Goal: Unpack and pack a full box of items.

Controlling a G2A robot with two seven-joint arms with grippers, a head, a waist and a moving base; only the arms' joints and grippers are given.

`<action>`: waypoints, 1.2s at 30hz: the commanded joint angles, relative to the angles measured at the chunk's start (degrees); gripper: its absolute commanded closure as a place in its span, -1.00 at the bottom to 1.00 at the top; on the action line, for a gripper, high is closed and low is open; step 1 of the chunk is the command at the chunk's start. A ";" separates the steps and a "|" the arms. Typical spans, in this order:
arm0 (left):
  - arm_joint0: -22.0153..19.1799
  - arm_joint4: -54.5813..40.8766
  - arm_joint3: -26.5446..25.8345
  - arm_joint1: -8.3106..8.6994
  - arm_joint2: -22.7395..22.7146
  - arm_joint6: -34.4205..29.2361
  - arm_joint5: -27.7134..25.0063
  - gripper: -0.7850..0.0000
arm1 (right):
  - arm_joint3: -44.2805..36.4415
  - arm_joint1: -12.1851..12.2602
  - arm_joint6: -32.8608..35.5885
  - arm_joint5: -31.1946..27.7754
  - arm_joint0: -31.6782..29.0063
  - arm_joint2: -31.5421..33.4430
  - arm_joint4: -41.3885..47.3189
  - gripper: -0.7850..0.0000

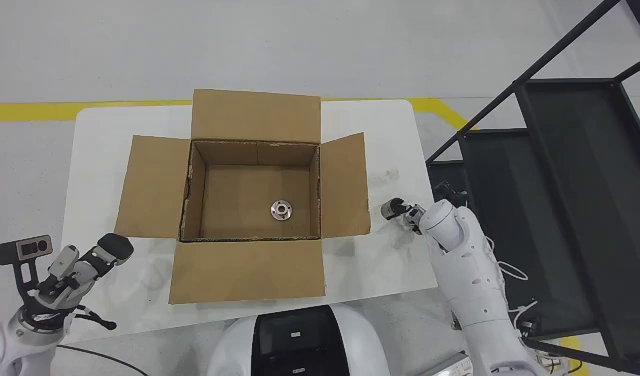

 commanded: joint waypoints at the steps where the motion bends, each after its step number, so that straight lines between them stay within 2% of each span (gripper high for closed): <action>1: 0.00 0.00 0.00 0.00 0.00 0.00 0.00 -1.00 | -0.95 0.33 0.56 -0.58 -0.73 1.69 0.53 1.00; 8: 0.00 0.00 0.00 0.00 0.00 0.00 0.00 -1.00 | -11.28 1.43 1.50 -4.73 -5.33 9.56 5.30 1.00; 13: 0.00 0.00 0.00 0.00 0.00 0.00 0.00 -1.00 | -23.15 1.50 3.98 -10.61 -9.52 16.29 18.54 1.00; 18: 0.00 0.00 0.00 0.00 0.00 0.00 0.00 -1.00 | -34.13 1.54 6.66 -16.83 -13.52 19.56 28.97 1.00; 20: 0.00 0.00 0.00 0.00 0.00 0.00 0.00 -1.00 | -38.03 1.53 8.98 -18.95 -14.70 19.29 33.36 1.00; 25: 0.00 0.00 0.00 0.00 0.00 0.00 0.00 -1.00 | -44.10 1.82 11.80 -22.72 -16.80 15.36 35.37 1.00; 32: 0.00 0.00 0.00 0.00 0.00 0.00 0.00 -1.00 | -46.17 2.22 11.52 -24.61 -16.99 8.01 33.47 1.00; 36: 0.00 0.00 0.00 0.00 0.00 0.00 0.00 -1.00 | -45.69 2.37 8.86 -23.21 -16.50 5.81 32.13 1.00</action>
